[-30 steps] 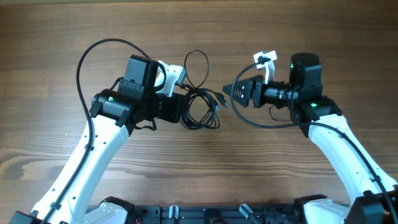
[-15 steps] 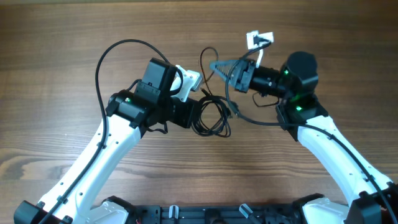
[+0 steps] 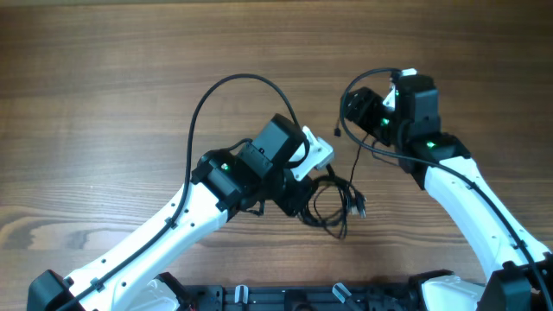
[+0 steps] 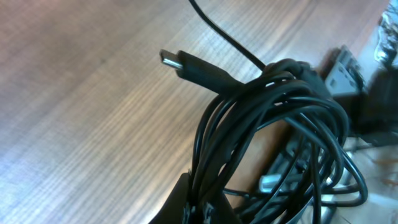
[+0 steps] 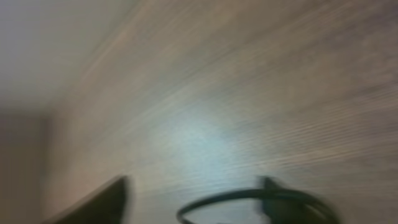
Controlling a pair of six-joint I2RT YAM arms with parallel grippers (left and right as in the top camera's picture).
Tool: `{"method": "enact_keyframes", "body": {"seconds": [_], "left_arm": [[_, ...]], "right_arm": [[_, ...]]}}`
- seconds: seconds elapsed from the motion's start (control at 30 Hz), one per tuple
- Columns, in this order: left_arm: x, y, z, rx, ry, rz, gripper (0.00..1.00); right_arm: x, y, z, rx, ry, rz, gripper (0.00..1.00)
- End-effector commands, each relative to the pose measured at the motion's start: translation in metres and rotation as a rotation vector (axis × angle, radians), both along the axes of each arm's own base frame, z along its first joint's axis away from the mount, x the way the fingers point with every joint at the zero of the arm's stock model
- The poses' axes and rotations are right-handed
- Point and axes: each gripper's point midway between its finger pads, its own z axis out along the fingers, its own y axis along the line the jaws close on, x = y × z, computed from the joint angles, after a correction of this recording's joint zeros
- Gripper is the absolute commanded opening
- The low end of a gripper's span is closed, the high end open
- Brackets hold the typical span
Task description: Untangle cables
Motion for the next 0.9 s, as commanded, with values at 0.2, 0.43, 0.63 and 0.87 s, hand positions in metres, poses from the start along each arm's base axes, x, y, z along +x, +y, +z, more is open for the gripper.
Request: {"method": "enact_keyframes", "body": {"seconds": [0.2, 0.43, 0.63, 0.87], "left_arm": [[0.099, 0.043, 0.020, 0.180, -0.426, 0.430, 0.04], [0.109, 0.036, 0.032, 0.106, -0.445, 0.493, 0.04], [0.121, 0.050, 0.034, 0.002, -0.334, 0.747, 0.04], [0.115, 0.039, 0.032, -0.088, -0.212, 0.795, 0.04]], "right_arm": [[-0.041, 0.011, 0.031, -0.084, -0.213, 0.510, 1.00], [-0.078, 0.045, 0.070, 0.131, -0.350, 0.768, 0.89], [-0.085, 0.050, 0.060, 0.144, -0.266, 0.754, 0.76], [-0.084, 0.059, 0.058, 0.170, -0.249, 0.758, 0.38]]}}
